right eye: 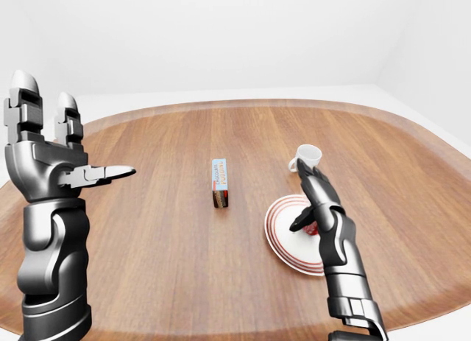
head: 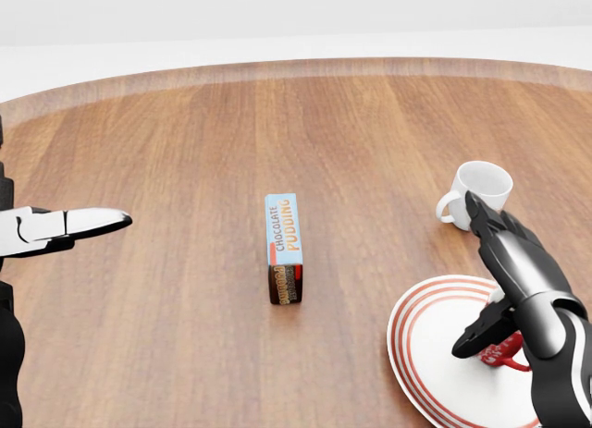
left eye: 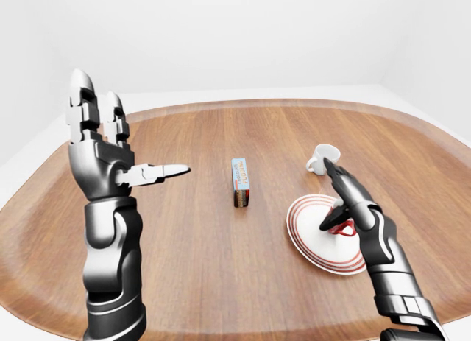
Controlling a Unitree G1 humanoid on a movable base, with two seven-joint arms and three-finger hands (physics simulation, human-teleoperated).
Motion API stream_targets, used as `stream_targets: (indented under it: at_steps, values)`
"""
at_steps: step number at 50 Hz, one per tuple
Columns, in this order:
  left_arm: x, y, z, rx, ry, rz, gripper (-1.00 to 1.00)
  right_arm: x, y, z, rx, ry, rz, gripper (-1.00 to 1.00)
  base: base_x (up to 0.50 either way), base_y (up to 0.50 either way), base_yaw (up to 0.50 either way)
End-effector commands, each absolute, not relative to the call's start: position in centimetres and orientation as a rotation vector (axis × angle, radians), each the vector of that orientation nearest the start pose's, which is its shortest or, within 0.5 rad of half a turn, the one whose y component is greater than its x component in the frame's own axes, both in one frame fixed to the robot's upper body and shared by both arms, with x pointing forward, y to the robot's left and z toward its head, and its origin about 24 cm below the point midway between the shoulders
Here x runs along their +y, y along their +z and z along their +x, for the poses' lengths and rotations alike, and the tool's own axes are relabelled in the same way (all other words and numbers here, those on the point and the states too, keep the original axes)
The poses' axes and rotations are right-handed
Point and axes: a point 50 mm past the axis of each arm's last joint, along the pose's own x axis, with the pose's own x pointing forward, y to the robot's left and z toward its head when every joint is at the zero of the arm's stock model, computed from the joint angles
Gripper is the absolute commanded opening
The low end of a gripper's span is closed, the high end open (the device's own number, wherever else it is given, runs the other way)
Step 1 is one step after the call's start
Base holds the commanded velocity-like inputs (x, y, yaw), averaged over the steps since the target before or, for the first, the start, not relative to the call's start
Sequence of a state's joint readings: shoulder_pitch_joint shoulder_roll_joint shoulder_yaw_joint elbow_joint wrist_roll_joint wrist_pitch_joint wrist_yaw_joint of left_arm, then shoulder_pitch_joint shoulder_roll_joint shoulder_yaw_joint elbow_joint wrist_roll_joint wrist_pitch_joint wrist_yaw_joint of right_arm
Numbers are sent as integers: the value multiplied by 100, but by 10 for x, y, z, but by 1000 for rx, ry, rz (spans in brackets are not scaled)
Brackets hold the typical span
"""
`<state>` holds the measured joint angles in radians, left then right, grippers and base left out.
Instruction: Pick up the red mug and put it on the plate
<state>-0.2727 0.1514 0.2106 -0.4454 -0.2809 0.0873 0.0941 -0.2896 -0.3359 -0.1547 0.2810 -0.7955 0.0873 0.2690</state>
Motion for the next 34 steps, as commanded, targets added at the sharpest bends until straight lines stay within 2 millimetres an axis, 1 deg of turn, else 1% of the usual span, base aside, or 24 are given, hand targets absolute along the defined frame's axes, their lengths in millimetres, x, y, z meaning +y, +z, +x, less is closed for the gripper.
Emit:
stream_targets:
  at_steps: [1, 7, 11, 13, 14, 15, 17, 19, 20, 21, 22, 24, 26, 27, 28, 32, 34]
  values:
    - [195, 207, 257, -641, 103, -142, 100, -234, 115, 303, 127, 48, -1179, 100, 0, 0, 0]
    - [197, 208, 256, -643, 107, -143, 100, -226, 132, 309, 64, 48, -1172, 100, 0, 0, 0]
    - [197, 208, 257, -642, 108, -141, 100, -204, 162, 312, -159, 72, -870, 100, 0, 0, 0]
    - [197, 208, 257, -643, 107, -141, 100, -193, 182, 309, -304, 101, -682, 100, 0, 0, 0]
    - [197, 208, 257, -644, 108, -141, 100, -189, 189, 307, -357, 114, -617, 100, 0, 0, 0]
    - [197, 208, 257, -644, 108, -140, 100, -186, 209, 303, -484, 95, -446, 100, 0, 0, 0]
    - [197, 208, 256, -643, 108, -140, 100, -185, 223, 296, -588, 106, -289, 100, 0, 0, 0]
    - [197, 208, 256, -643, 108, -139, 100, -187, 224, 297, -608, 89, -204, 100, 0, 0, 0]
    - [197, 208, 256, -644, 107, -138, 100, -186, 221, 298, -595, 105, -196, 100, 0, 0, 0]
    - [197, 208, 256, -644, 109, -140, 100, -187, 218, 299, -586, 84, -165, 100, 0, 0, 0]
    - [197, 208, 256, -643, 109, -139, 100, -189, 219, 299, -596, 81, -110, 100, 0, 0, 0]
    - [197, 208, 256, -643, 109, -138, 100, -185, 211, 300, -558, 107, -138, 100, 0, 0, 0]
    - [197, 208, 256, -642, 110, -138, 100, -186, 205, 302, -537, 99, -95, 100, 0, 0, 0]
    - [197, 207, 257, -640, 111, -136, 100, -186, 198, 302, -510, 100, -104, 100, 0, 0, 0]
    - [197, 207, 257, -640, 111, -136, 100, -188, 197, 303, -507, 85, -76, 100, 0, 0, 0]
    - [198, 207, 257, -641, 112, -136, 100, -185, 176, 305, -423, 106, -96, 100, 0, 0, 0]
    - [198, 207, 257, -636, 113, -134, 100, -184, 170, 306, -402, 101, -85, 100, 0, 0, 0]
